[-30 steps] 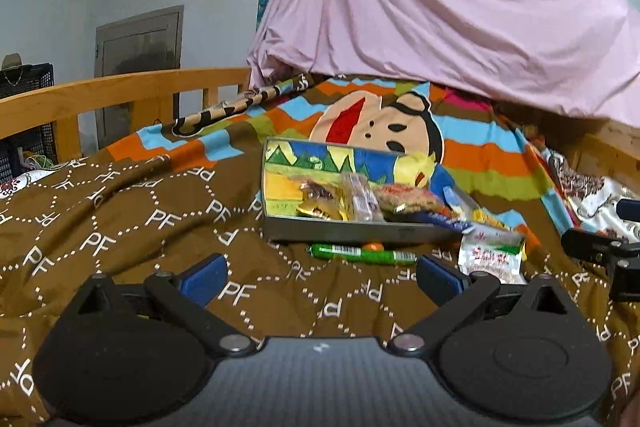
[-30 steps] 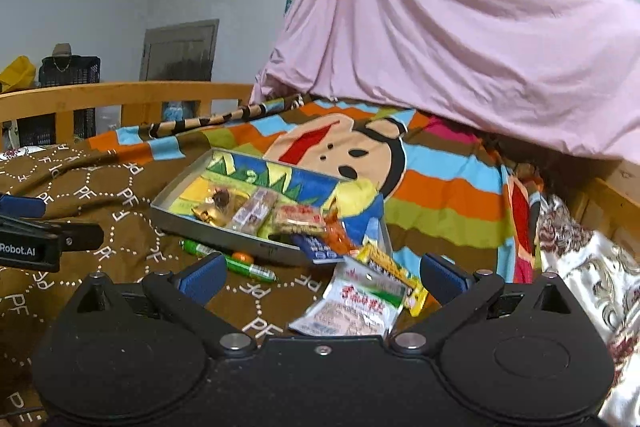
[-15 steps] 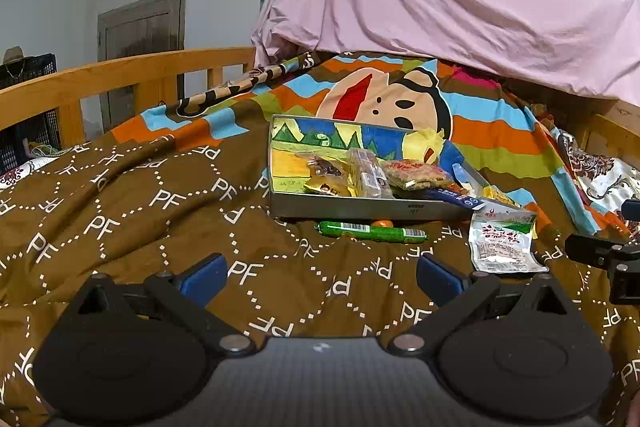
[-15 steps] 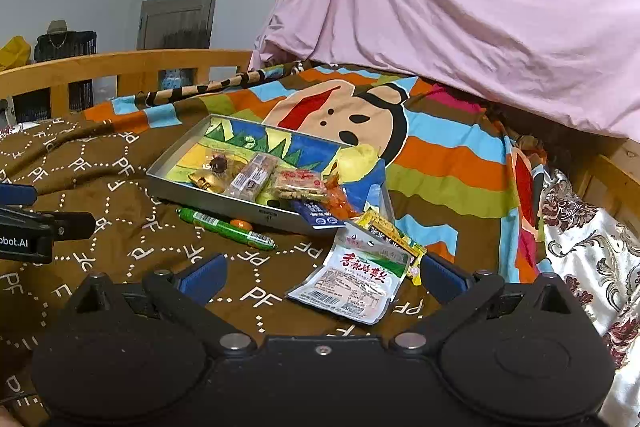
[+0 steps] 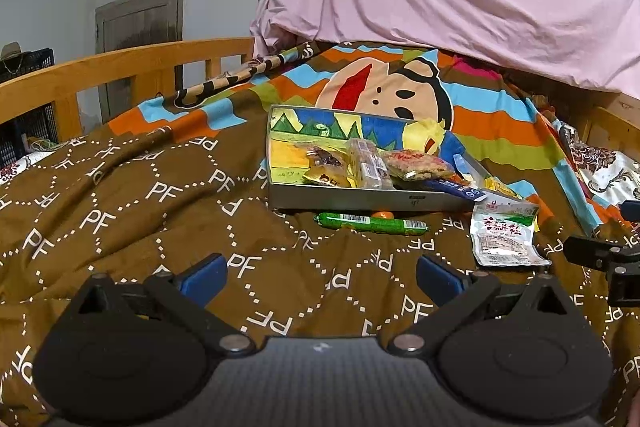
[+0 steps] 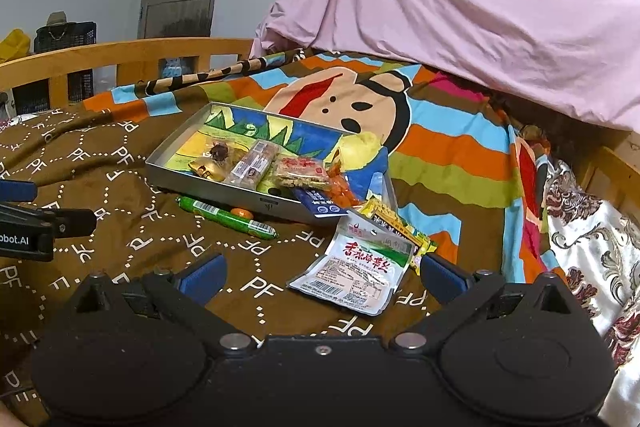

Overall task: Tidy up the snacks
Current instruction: 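Move the right tool toward the white seaweed bag while the left tool approaches the green sausage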

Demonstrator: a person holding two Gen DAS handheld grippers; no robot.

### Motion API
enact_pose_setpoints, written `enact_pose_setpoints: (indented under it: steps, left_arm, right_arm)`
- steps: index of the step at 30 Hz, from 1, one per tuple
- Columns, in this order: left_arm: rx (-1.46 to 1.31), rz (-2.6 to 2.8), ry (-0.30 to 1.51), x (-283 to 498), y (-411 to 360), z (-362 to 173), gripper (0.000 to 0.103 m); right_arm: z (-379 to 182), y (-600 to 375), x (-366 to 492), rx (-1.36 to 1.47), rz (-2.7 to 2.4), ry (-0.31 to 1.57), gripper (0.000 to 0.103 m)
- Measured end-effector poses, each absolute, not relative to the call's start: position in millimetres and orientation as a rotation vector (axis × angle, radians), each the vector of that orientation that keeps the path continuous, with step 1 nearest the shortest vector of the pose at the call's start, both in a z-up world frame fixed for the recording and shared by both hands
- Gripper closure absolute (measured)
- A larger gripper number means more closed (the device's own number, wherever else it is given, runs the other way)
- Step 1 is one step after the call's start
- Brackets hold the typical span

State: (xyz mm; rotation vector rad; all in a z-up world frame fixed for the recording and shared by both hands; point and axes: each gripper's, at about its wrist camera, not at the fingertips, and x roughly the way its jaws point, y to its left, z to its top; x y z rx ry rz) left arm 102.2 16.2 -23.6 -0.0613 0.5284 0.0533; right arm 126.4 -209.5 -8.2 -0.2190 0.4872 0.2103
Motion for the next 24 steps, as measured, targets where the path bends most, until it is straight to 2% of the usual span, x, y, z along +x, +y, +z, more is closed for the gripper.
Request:
enact_pose_setpoints:
  steps: [24]
  left_arm:
    - [-0.037,-0.146,0.655,199.9,28.5,-51.3,0.0]
  right_arm:
    - [-42.7,-234.4,201.7,-0.06,0.217,0.703,0.001]
